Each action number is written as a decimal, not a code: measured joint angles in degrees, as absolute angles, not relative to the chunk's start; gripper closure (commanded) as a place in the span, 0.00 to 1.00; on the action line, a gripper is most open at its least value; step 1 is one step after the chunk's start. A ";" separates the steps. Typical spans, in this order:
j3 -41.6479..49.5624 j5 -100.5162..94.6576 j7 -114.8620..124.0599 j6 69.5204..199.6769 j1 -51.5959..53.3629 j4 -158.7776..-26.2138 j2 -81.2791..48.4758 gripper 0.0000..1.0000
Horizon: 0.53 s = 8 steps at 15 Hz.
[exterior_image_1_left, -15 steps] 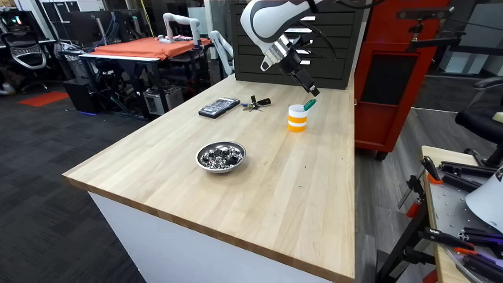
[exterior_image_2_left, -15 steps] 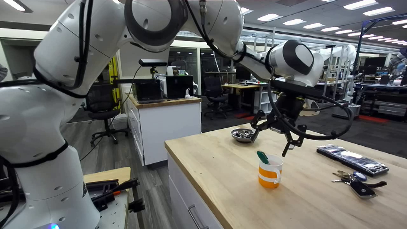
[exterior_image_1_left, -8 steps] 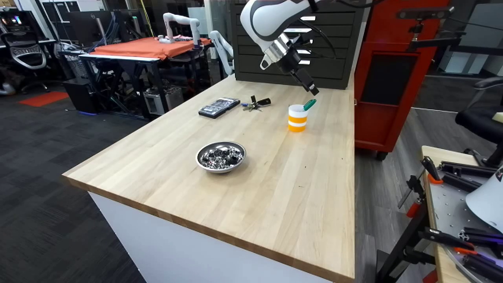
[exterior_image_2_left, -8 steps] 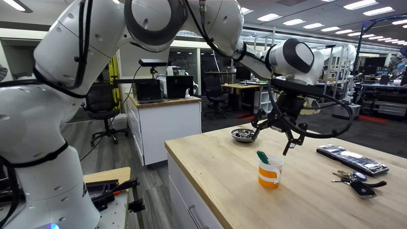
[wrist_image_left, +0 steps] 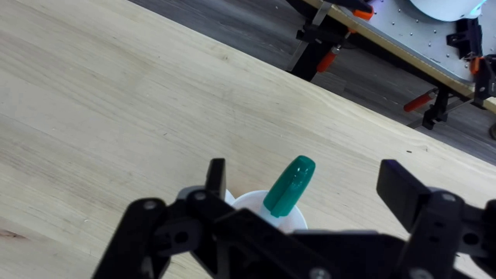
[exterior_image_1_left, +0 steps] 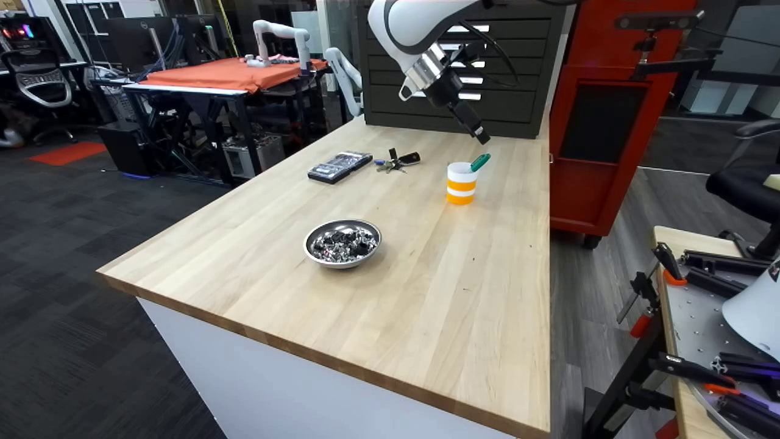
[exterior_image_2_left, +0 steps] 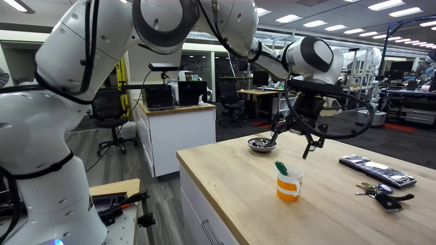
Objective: Get the marker from the white/orange mug cup
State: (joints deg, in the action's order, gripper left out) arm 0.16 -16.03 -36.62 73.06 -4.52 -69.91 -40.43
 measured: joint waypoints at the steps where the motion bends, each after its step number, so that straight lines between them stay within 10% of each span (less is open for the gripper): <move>1: -0.02 -15.93 -36.29 73.03 -4.45 -70.03 -40.43 0.00; 8: -1.02 -15.54 -34.58 73.07 -4.43 -71.70 -40.58 0.00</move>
